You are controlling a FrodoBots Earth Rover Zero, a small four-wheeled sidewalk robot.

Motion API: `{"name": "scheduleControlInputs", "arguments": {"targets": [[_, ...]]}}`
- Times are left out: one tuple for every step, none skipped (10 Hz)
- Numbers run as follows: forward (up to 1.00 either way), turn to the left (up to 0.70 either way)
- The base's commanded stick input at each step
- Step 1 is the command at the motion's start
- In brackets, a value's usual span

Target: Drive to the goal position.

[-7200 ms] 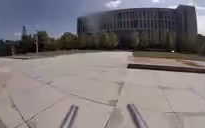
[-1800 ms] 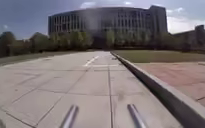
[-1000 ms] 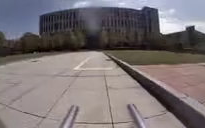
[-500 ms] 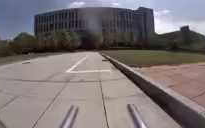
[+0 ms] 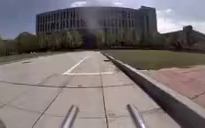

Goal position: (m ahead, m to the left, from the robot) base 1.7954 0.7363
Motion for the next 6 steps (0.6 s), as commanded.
{"name": "scheduleControlInputs", "arguments": {"targets": [[0.70,0.00],[0.70,0.00],[0.70,0.00],[0.70,0.00],[0.70,0.00],[0.70,0.00]]}}
